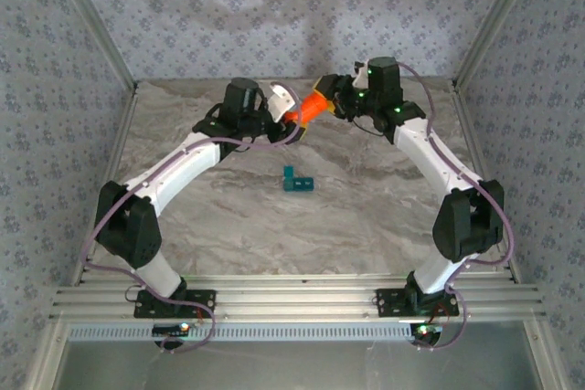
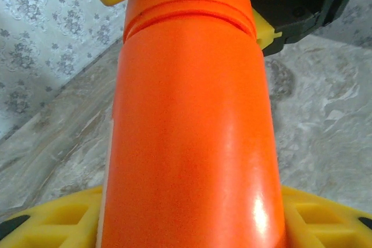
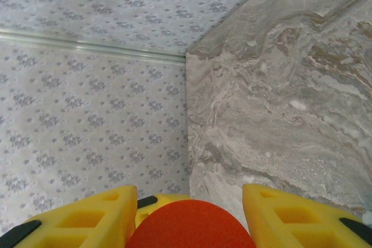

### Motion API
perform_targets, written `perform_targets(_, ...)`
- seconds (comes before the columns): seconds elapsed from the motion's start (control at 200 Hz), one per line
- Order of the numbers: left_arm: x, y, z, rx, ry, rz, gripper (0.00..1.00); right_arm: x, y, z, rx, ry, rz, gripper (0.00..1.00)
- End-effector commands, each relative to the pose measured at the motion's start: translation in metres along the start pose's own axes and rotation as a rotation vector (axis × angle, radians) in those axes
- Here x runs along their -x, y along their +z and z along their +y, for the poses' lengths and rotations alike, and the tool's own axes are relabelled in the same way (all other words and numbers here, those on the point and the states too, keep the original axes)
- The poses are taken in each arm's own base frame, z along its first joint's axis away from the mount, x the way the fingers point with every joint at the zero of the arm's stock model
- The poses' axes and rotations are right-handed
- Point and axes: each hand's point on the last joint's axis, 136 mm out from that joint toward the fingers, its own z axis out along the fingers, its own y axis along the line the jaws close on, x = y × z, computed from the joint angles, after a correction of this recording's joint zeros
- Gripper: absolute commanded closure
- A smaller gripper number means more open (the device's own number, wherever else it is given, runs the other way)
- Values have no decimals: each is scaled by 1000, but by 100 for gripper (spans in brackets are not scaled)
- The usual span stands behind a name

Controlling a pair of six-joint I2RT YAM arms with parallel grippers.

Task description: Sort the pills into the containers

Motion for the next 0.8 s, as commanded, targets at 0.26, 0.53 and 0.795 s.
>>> perform_targets(0.26, 29, -12, -5, -40, -3, -81, 100, 11, -19, 8, 3, -50, -21, 13)
perform_targets(0.53, 25, -7, -7, -34, 9, -61, 100, -1, -13, 25, 27, -38, 0, 13)
perform_targets(0.795, 25, -7, -7, -26, 11, -60, 100, -6, -8, 27, 28, -38, 14, 34)
